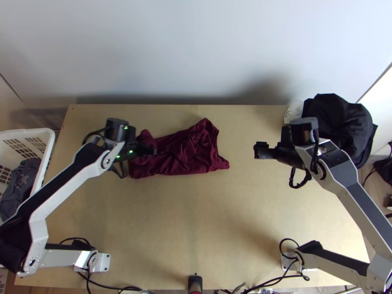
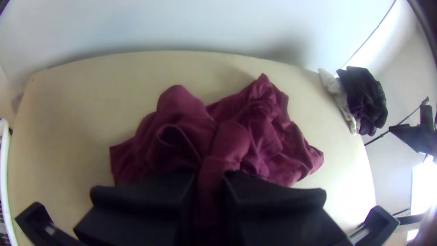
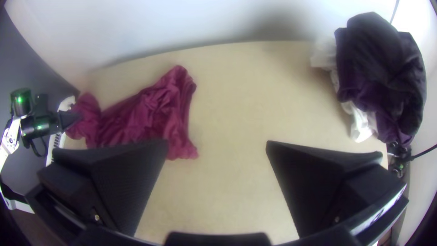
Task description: Fold the t-shirt
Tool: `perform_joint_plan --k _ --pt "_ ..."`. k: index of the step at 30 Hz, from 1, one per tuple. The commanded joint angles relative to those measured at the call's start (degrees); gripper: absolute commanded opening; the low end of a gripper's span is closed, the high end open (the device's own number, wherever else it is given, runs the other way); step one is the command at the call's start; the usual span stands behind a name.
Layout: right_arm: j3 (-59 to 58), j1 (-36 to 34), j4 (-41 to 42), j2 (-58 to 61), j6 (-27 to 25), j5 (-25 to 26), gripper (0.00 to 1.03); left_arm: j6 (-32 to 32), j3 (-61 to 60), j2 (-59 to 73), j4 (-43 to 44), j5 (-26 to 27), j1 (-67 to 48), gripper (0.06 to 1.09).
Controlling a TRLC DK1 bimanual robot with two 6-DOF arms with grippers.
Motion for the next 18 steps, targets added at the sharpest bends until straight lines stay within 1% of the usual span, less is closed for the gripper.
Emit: perform_joint_plan --k 1,12,15,18 --pt "-2.12 -0.71 0.26 -0.67 0.21 0.03 0.99 -3.24 3.52 4.24 4.42 -1.48 -4.97 0.09" --pt "-5.2 -1.85 0.34 -1.38 0.3 0.03 0.99 -5.87 5.28 10.21 12.33 -1.39 -10.68 0.09" --pt "-6.17 -2.2 0.34 -1.99 0.39 0.03 0.99 -7.9 7.66 12.94 14.53 -1.48 -12.35 0.09" --pt "-7.84 -2.55 0.78 -2.43 0.47 0.03 0.99 -8.95 11.61 16.8 14.7 -1.48 -14.2 0.09"
